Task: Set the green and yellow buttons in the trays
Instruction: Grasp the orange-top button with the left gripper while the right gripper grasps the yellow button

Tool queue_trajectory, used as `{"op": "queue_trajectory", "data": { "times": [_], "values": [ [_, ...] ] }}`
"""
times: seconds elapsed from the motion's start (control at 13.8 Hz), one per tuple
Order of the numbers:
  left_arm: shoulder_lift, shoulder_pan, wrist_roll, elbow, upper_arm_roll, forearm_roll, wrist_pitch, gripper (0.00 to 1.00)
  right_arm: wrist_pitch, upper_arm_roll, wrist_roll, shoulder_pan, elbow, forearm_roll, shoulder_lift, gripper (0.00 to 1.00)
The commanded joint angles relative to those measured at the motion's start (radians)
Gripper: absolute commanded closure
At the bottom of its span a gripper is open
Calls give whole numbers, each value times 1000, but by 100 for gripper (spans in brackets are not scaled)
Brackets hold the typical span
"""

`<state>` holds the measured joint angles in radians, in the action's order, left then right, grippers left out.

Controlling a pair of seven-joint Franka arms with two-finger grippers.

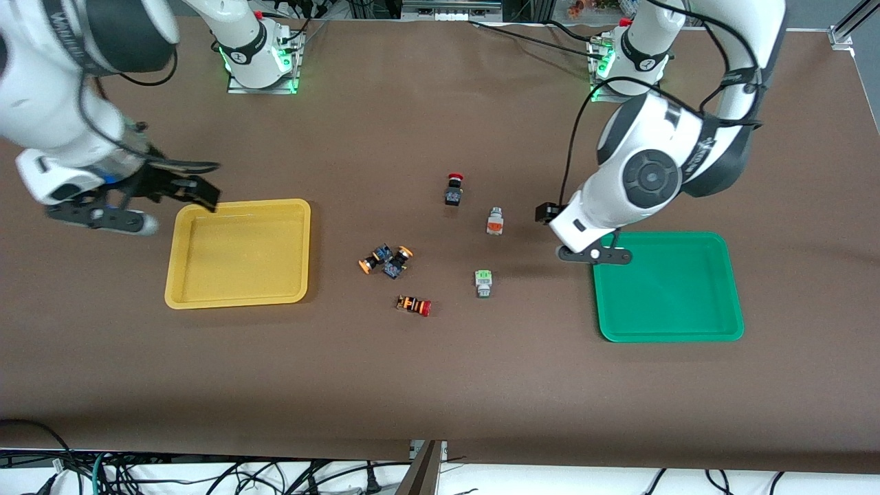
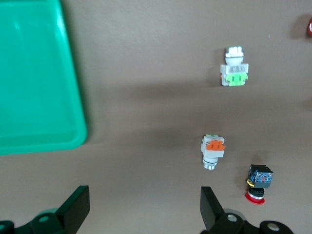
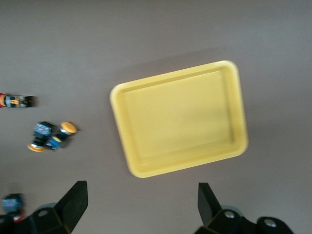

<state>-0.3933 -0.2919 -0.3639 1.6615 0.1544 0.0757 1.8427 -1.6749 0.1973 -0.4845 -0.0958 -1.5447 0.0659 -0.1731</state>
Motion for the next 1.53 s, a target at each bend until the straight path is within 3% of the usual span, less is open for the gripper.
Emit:
{"op": "queue_trajectory", "data": {
  "times": [0.0,0.36,0.8,1.02,1.16,1.45],
  "values": [
    [-19,-53,-12,59,-12,12,102,0,-113,-9,-118,-59,-6,-6,-37,0],
    [-57,-145,-78,230,-9,12,384,0,-271,-9,-154,-64,-5,-26,-112,0],
    [-205,-239,-162,241,-13,-1,576,0,-486,-9,-369,-139,-5,-20,-348,0],
    [-214,-237,-164,241,-16,-37,584,0,-567,-15,-584,-225,-3,-5,-423,0],
    [-216,-240,-164,239,-15,-44,586,0,-621,-15,-624,-232,-3,34,-469,0],
    [-213,-237,-152,241,-15,-44,579,70,-625,-15,-771,-242,-12,46,-491,0]
  ]
}}
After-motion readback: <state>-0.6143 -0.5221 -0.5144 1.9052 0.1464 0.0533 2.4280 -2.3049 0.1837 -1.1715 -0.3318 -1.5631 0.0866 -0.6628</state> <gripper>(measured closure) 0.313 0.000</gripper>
